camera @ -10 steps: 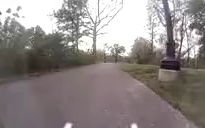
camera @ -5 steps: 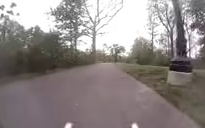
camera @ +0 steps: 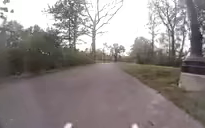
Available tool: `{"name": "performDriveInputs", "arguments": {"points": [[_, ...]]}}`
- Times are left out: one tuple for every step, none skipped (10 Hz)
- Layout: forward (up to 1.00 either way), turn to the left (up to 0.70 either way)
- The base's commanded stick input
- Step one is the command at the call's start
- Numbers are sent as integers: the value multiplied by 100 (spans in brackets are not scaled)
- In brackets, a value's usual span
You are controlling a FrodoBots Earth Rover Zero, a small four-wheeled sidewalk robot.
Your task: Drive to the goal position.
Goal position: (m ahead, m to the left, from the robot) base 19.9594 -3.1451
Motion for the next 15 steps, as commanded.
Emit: {"name": "performDriveInputs", "arguments": {"points": [[100,0],[100,19],[100,28],[100,35],[100,26],[100,0],[100,0],[100,0],[100,0],[100,0],[100,0],[100,0],[100,0],[100,0],[100,0]]}}
